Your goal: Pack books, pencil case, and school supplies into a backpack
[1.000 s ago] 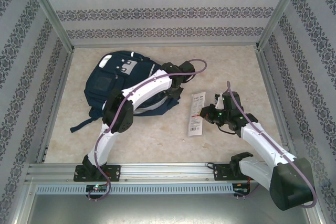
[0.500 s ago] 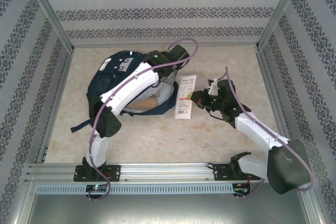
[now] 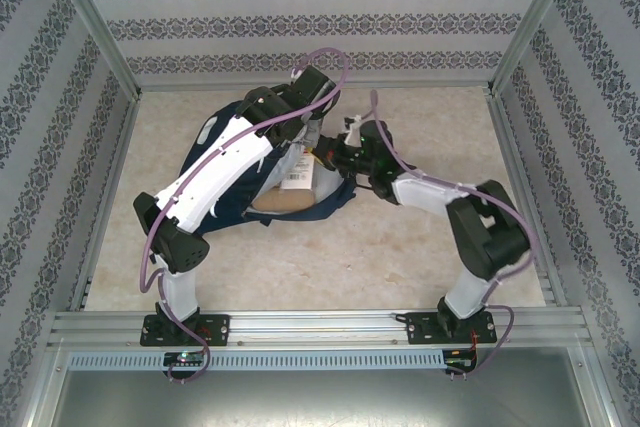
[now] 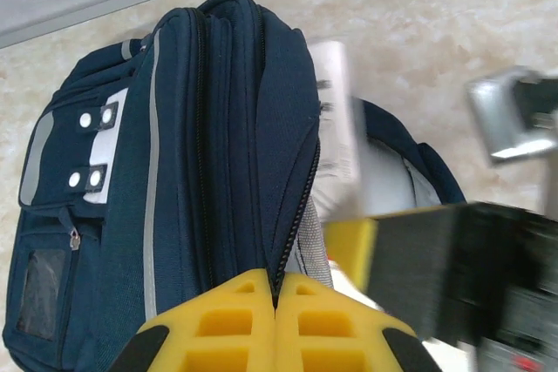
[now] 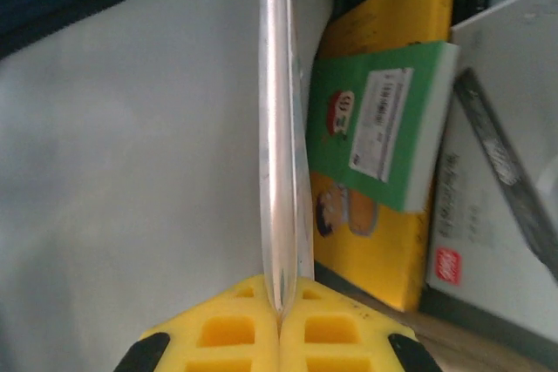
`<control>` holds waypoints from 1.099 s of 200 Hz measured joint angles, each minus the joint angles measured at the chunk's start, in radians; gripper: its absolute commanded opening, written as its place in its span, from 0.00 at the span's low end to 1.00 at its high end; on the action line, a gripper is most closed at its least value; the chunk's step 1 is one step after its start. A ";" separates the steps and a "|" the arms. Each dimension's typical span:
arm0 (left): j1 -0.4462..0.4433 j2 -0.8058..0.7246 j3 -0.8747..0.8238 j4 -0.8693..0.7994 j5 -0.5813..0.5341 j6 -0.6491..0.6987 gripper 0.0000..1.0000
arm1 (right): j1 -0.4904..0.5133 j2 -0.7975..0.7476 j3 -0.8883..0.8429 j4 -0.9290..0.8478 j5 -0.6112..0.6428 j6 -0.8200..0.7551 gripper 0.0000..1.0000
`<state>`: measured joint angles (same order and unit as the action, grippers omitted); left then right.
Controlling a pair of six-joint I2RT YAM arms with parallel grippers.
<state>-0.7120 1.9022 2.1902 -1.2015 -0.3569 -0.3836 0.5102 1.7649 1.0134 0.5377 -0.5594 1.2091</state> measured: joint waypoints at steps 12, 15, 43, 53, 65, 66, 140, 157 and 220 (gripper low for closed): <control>0.002 -0.001 -0.005 0.006 0.010 -0.003 0.00 | 0.019 0.066 0.052 0.019 0.009 0.016 0.00; 0.003 -0.002 -0.006 0.008 0.013 -0.004 0.00 | 0.025 0.086 0.066 0.024 0.011 0.022 0.00; 0.008 -0.013 -0.022 0.020 0.039 -0.012 0.00 | 0.065 0.204 0.139 0.040 0.039 0.053 0.00; 0.008 -0.017 -0.027 0.024 0.047 -0.015 0.00 | 0.077 0.237 0.160 0.039 0.049 0.061 0.10; 0.008 -0.023 -0.037 0.029 0.056 -0.018 0.00 | 0.090 0.276 0.192 0.035 0.056 0.071 0.16; 0.008 -0.023 -0.038 0.029 0.056 -0.018 0.00 | 0.090 0.278 0.193 0.035 0.056 0.071 0.17; 0.035 -0.092 -0.142 0.098 0.108 -0.036 0.00 | 0.074 0.227 0.150 0.002 0.086 0.053 0.60; 0.040 -0.103 -0.166 0.118 0.123 -0.042 0.00 | 0.056 0.151 0.095 -0.025 0.102 0.031 0.60; 0.045 -0.104 -0.229 0.191 0.225 -0.098 0.32 | -0.075 -0.109 -0.111 -0.107 0.145 -0.065 0.60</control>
<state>-0.6674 1.7981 1.9617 -1.0103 -0.1318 -0.4816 0.4355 1.6554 0.9020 0.4305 -0.4145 1.1442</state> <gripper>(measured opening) 0.244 0.602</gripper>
